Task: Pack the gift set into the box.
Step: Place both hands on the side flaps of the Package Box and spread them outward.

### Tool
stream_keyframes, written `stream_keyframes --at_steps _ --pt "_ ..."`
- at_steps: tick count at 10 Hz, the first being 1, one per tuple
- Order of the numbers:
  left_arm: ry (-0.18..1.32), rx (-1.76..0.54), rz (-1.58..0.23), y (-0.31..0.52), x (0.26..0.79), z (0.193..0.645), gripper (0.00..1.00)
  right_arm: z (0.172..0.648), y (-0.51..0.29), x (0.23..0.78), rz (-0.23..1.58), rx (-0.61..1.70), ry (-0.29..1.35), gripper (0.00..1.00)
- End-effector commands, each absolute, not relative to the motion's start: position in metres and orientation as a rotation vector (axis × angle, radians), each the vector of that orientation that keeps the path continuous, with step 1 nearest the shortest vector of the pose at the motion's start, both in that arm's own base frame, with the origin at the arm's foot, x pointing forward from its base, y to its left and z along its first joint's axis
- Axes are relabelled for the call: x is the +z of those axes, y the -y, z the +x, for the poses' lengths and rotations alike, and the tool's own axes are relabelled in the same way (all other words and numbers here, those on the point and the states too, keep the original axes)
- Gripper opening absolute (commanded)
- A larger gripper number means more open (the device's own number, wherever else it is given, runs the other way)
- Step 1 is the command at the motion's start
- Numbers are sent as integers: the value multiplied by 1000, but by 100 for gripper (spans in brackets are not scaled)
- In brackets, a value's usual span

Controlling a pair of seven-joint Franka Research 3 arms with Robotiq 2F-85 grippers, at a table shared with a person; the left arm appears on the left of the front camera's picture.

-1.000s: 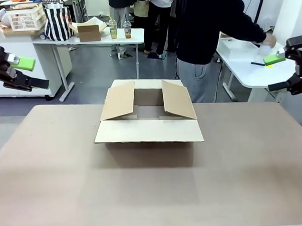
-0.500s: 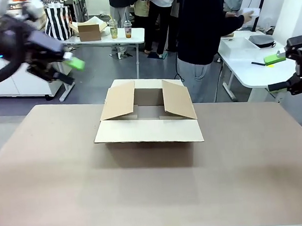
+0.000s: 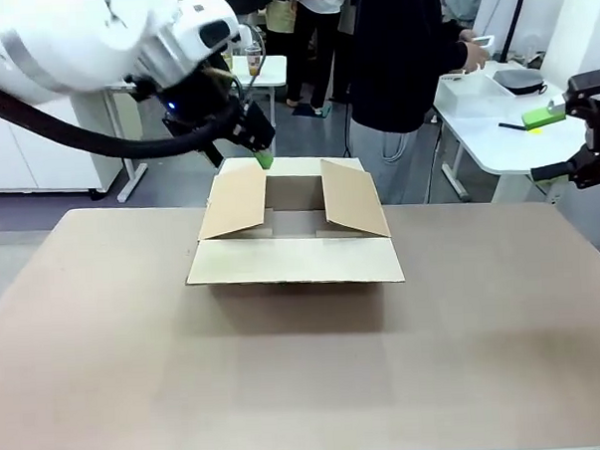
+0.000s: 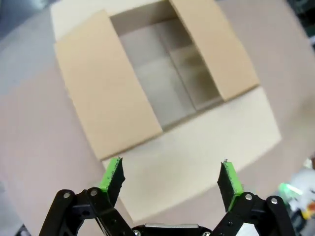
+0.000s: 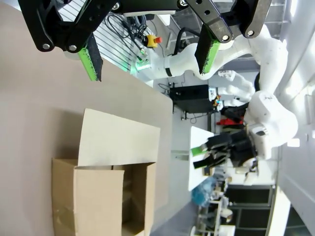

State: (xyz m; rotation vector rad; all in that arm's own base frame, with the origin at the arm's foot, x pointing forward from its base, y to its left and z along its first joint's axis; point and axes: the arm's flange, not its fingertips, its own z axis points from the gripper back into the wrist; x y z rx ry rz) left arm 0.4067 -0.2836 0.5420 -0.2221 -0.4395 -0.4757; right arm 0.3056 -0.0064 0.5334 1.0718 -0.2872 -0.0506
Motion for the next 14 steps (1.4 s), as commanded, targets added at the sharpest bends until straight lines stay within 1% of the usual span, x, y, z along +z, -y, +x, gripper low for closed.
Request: stream_keyframes --at_steps 1,4,5,6,7,9,10,11,12,13,14 --pt "431 -410 -49 324 531 436 100 309 6 534 1091 -26 309 100" --pt "356 -368 -61 341 499 470 100 309 6 534 1091 -26 309 100" --pt "316 -348 -36 352 479 485 100 309 6 534 1091 -26 309 100" --pt "332 -347 -47 362 465 497 100 309 6 534 1091 -26 309 100" --pt "355 -388 -39 331 480 467 100 309 6 534 1091 -26 309 100" --pt "355 -388 -39 331 480 467 100 309 6 534 1091 -26 309 100" --pt "331 -378 -48 344 466 482 100 309 6 534 1091 -26 309 100" --pt "368 -31 11 351 455 490 100 309 6 534 1091 -26 309 100" --pt "305 -2 24 361 444 503 100 309 6 534 1091 -26 309 100" --pt "336 25 19 369 439 510 100 309 6 534 1091 -26 309 100" --pt "366 100 50 373 437 515 100 309 6 534 1091 -26 309 100"
